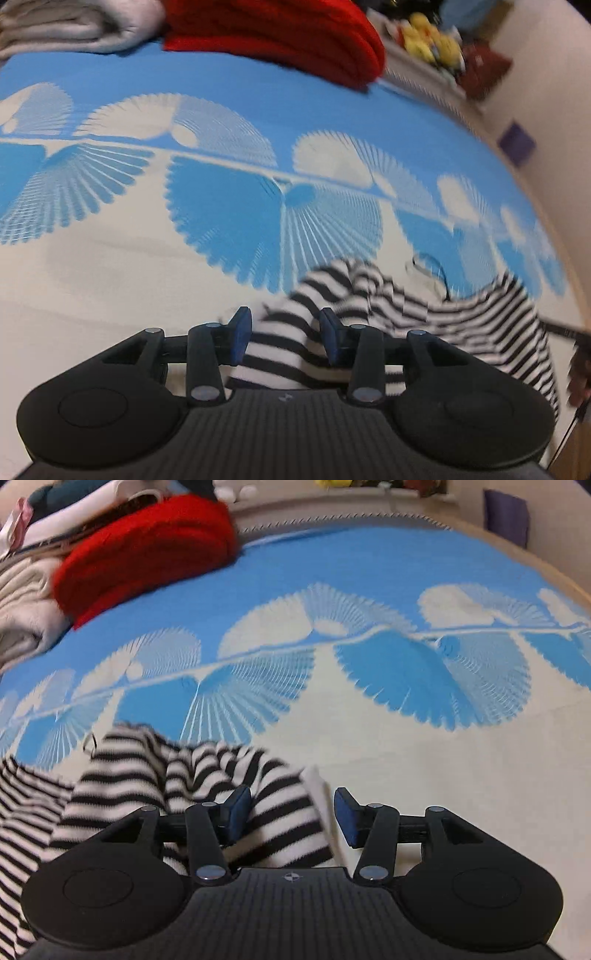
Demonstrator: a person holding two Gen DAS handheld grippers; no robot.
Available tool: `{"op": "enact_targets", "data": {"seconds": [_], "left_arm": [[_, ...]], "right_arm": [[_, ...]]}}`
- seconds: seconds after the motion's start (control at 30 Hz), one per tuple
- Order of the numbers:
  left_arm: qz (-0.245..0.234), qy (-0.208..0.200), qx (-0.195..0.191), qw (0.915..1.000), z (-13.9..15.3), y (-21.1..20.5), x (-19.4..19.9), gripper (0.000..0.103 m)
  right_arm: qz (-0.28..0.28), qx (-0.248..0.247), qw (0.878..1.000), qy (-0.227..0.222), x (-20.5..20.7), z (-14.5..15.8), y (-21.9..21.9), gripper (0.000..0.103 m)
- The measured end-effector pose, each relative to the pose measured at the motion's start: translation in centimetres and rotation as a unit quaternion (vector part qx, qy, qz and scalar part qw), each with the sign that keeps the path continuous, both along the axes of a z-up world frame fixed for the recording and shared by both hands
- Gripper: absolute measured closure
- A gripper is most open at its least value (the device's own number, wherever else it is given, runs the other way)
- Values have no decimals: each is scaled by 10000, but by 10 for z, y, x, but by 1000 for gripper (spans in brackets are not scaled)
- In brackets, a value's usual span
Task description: Fold small clothes
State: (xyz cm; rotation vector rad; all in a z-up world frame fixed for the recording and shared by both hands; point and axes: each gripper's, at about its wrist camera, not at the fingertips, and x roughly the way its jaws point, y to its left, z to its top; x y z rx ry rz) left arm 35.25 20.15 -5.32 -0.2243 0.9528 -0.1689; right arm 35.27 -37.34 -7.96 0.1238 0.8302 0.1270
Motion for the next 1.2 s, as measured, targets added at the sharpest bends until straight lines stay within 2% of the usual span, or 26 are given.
{"op": "enact_targets", "data": {"seconds": [0.03, 0.07, 0.1, 0.13, 0.17, 0.2, 0.23, 0.3, 0.37, 0.43, 0.5, 0.57, 0.63, 0.7, 0.73, 0.77, 0.83, 0.9, 0.97, 1.03, 1.07, 1.2], "left_arm": [[-52, 25, 62, 10000, -5, -5, -1, 59], [-96, 45, 131, 9999, -8, -9, 0, 59], [-116, 40, 233, 9997, -12, -13, 1, 59], [-117, 34, 323, 9994, -15, -13, -1, 62], [-92, 50, 353, 9993, -17, -13, 1, 69], [-37, 60, 332, 9994, -18, -11, 2, 90], [55, -3, 285, 9996, -15, -7, 3, 100], [323, -440, 262, 9982, 5, 2, -2, 100], [619, -805, 144, 9947, 20, 11, -6, 102], [665, -707, 167, 9951, 17, 10, -4, 102], [422, -262, 324, 9982, 3, 2, 1, 101], [337, -15, 552, 9979, -4, -2, 1, 93], [399, -142, 587, 9974, 5, 3, -5, 79], [603, -234, 332, 9974, 18, 15, -14, 77], [710, -201, 137, 9972, 24, 21, -19, 77], [817, -92, -84, 9966, 28, 28, -27, 77], [961, 250, -248, 9947, 36, 33, -36, 75], [1078, 613, -208, 9921, 40, 36, -53, 75], [1010, 721, -183, 9921, 43, 37, -73, 74], [960, 800, -231, 9919, 38, 41, -98, 58], [994, 837, -261, 9912, 34, 44, -107, 56], [1206, 1426, -775, 9793, 4, 57, -129, 56]], "right_arm": [[36, -90, 10000, -18, 1, -1, 4, 53], [55, -194, 9998, 9, 3, -3, 8, 61], [53, -248, 9997, 59, 5, -4, 11, 85], [13, -256, 9997, 56, 6, -4, 12, 91], [-61, -195, 9998, -6, 7, -1, 10, 93], [-137, -113, 9998, -90, 7, 6, 5, 94], [-240, -25, 9995, -227, 6, 12, 2, 95], [-527, 120, 9967, -611, 3, 25, -7, 101], [-886, 113, 9904, -1059, -2, 36, -12, 101], [-1089, 210, 9866, -1199, -2, 39, -17, 101], [-999, 396, 9910, -803, 7, 28, -17, 100], [-847, 168, 9952, -451, 12, 15, -10, 97], [-781, 47, 9968, -144, 11, 11, -7, 91], [-762, 126, 9968, -222, 3, 21, -11, 78], [-811, 203, 9959, -336, -6, 30, -16, 74], [-875, 313, 9949, -400, -15, 37, -22, 70], [-925, 618, 9932, -353, -31, 47, -34, 67], [-861, 774, 9932, -105, -44, 51, -45, 66], [-881, 724, 9933, 167, -63, 50, -53, 62], [-811, 706, 9934, 404, -82, 44, -60, 57], [-790, 703, 9932, 492, -92, 40, -62, 54], [-718, 766, 9893, 1015, -121, 15, -68, 52]]}}
